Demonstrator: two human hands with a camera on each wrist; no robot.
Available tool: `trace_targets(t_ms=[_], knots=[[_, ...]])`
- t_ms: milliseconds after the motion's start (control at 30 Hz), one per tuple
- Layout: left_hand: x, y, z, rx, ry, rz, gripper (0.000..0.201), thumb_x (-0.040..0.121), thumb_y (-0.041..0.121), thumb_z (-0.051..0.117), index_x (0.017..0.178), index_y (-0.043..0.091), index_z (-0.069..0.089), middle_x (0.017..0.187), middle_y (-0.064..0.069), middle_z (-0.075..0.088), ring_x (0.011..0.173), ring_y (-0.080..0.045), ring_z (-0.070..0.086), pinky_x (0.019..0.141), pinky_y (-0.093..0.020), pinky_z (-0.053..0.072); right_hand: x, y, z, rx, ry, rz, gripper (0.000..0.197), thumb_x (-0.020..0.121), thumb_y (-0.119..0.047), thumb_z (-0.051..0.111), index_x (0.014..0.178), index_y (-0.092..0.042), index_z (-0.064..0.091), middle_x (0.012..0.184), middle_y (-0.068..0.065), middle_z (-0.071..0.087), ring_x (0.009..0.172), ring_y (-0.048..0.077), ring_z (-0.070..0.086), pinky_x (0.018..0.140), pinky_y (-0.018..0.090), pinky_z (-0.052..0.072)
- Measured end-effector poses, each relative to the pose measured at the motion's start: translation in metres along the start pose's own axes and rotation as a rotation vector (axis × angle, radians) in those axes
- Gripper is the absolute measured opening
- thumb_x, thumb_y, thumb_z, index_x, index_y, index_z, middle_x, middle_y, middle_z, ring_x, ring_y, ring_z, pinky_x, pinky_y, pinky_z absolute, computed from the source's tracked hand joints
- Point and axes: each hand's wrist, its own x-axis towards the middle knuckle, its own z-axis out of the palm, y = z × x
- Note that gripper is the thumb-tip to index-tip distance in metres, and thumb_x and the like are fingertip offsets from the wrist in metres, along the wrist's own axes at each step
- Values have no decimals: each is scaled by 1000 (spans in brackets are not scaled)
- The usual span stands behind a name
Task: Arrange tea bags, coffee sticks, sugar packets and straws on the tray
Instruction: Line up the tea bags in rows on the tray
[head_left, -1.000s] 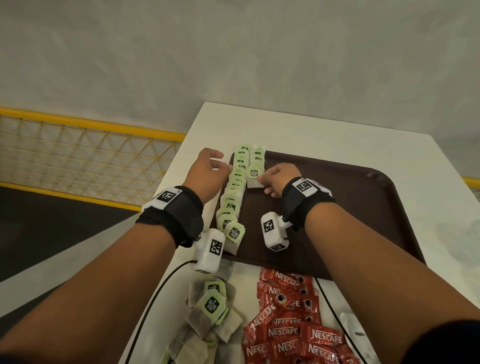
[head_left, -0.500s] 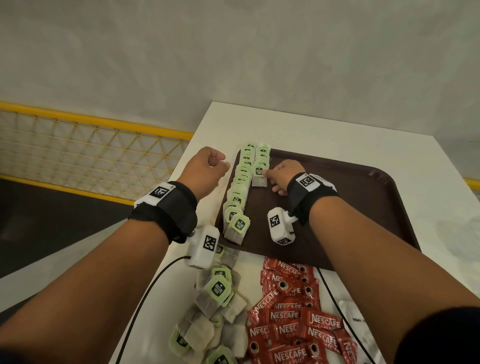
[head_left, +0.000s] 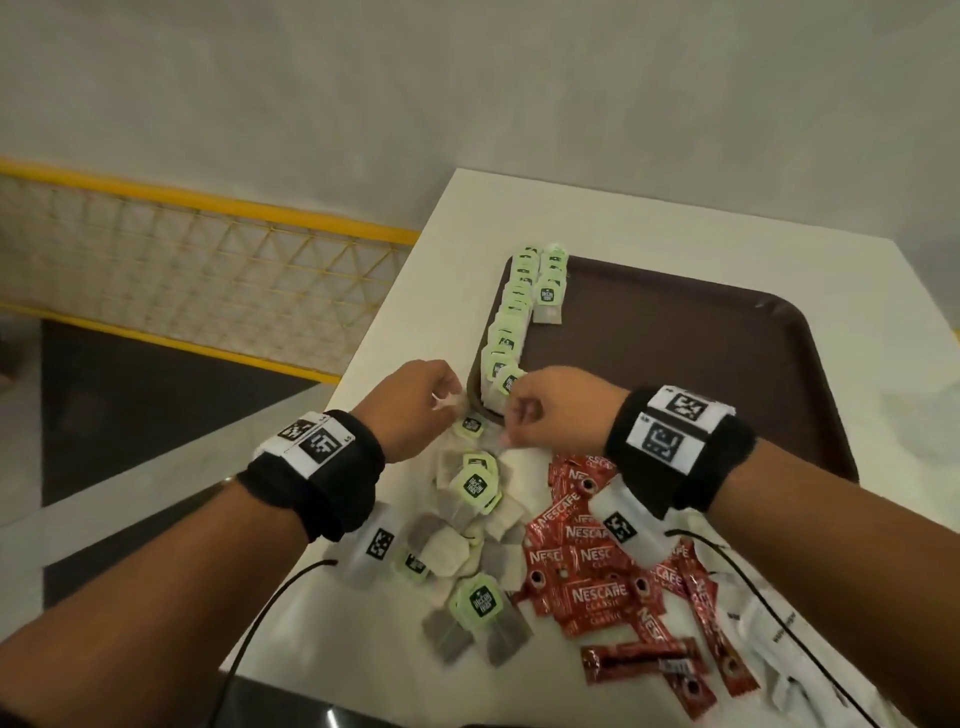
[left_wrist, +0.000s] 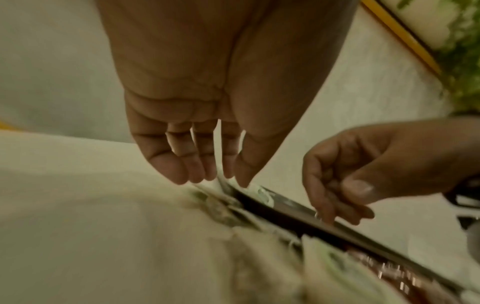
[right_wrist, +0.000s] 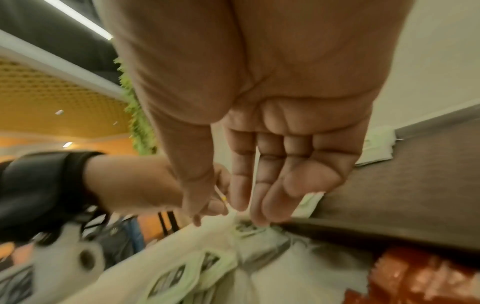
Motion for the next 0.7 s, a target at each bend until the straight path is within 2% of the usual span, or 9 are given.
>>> trace_targets(t_ms=[100, 200, 267, 367, 467, 567, 633, 700], knots=[[-6, -8, 3, 198, -33, 92, 31, 94, 21, 61, 124, 17, 61, 125, -4, 59, 114, -23, 55, 100, -36, 41, 0, -18, 20, -154, -88, -36, 33, 86, -41, 67, 106, -16, 63, 96, -3, 62, 88, 15, 57, 75, 27, 46], [-6, -9, 4, 257, -58, 161, 29, 95, 19, 58, 123, 17, 63, 129, -3, 60, 119, -24, 54, 103, -38, 39, 7, -27, 35, -284, -91, -29, 41, 87, -48, 64, 98, -10, 55, 83, 0, 53, 81, 20, 52, 65, 29, 40], [-7, -10, 6, 262, -77, 144, 29, 95, 25, 57, 123, 19, 63, 129, -2, 61, 119, -24, 54, 103, -40, 41, 9, -32, 40, -331, -77, -20, 41, 87, -49, 63, 92, -12, 48, 78, -1, 45, 79, 20, 47, 61, 28, 34], [-6, -8, 11, 289, -86, 88, 32, 94, 37, 58, 120, 19, 61, 124, -3, 61, 113, -25, 56, 98, -41, 43, 10, -37, 44, -337, -80, -29, 43, 87, -45, 66, 101, -7, 54, 93, 5, 54, 87, 23, 55, 68, 29, 37], [-4, -3, 14, 356, -69, 58, 38, 89, 46, 63, 112, 17, 58, 114, -5, 58, 103, -26, 54, 91, -40, 45, 11, -39, 46, -317, -70, -31, 44, 85, -42, 69, 108, -6, 59, 102, 8, 62, 90, 23, 59, 69, 28, 39], [-4, 1, 17, 439, -67, 24, 52, 84, 51, 65, 122, 18, 54, 119, -5, 55, 108, -29, 50, 90, -41, 45, 10, -38, 47, -251, -54, -44, 36, 83, -36, 72, 97, -13, 49, 94, 4, 56, 81, 20, 51, 58, 25, 33], [-5, 2, 17, 490, -57, 17, 57, 84, 55, 64, 127, 20, 54, 121, -4, 54, 113, -29, 48, 88, -40, 43, 8, -35, 48, -184, -50, -42, 39, 82, -33, 74, 93, -19, 40, 90, 0, 51, 79, 18, 48, 53, 21, 29], [-6, 1, 17, 484, -63, 29, 53, 84, 57, 64, 124, 22, 58, 118, -4, 55, 111, -28, 47, 86, -38, 42, 7, -30, 51, -122, -35, -31, 35, 80, -31, 75, 91, -20, 44, 88, -2, 51, 78, 18, 49, 55, 23, 31]])
